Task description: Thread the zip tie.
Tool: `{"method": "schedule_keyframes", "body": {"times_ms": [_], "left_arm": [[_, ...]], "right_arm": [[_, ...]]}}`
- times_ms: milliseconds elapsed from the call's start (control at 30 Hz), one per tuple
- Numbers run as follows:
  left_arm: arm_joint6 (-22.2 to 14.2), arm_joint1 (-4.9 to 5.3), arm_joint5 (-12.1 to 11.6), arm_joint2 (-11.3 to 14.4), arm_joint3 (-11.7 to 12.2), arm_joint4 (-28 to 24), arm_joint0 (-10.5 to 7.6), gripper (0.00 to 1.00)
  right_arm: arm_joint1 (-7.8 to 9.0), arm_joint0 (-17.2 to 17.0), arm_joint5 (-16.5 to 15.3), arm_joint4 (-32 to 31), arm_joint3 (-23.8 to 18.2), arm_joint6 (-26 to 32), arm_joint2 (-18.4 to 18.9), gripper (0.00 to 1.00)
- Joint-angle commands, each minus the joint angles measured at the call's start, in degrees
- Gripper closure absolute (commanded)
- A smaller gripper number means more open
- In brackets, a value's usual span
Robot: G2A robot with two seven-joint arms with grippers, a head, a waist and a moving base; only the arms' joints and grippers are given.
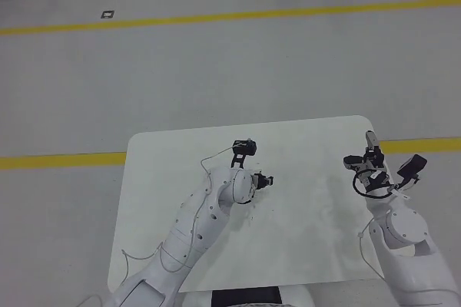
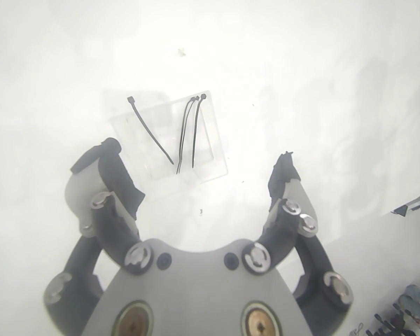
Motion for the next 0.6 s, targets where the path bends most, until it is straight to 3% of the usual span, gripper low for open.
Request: {"method": "schedule_keyframes", "body": {"times_ms": [0, 133, 433, 567], "left_arm": [[1.53, -0.06, 0.00, -0.36, 0.06, 0.16, 0.39, 0.00], [1.86, -0.57, 0.00, -1.89, 0.44, -0.13, 0.75, 0.00], [1.92, -0.61, 0.00, -1.99, 0.41, -0.05, 0.77, 0.00], [4.46, -0.85, 0.00, -2.22, 0.18, 0.73, 1.59, 0.00]], "right_arm": [[0.00, 0.00, 0.00, 0.00, 0.00, 0.00, 0.00, 0.00], [0.00, 0.00, 0.00, 0.00, 0.00, 0.00, 0.00, 0.00], [0.00, 0.00, 0.00, 0.00, 0.00, 0.00, 0.00, 0.00], [0.00, 0.00, 0.00, 0.00, 0.00, 0.00, 0.00, 0.00]]}}
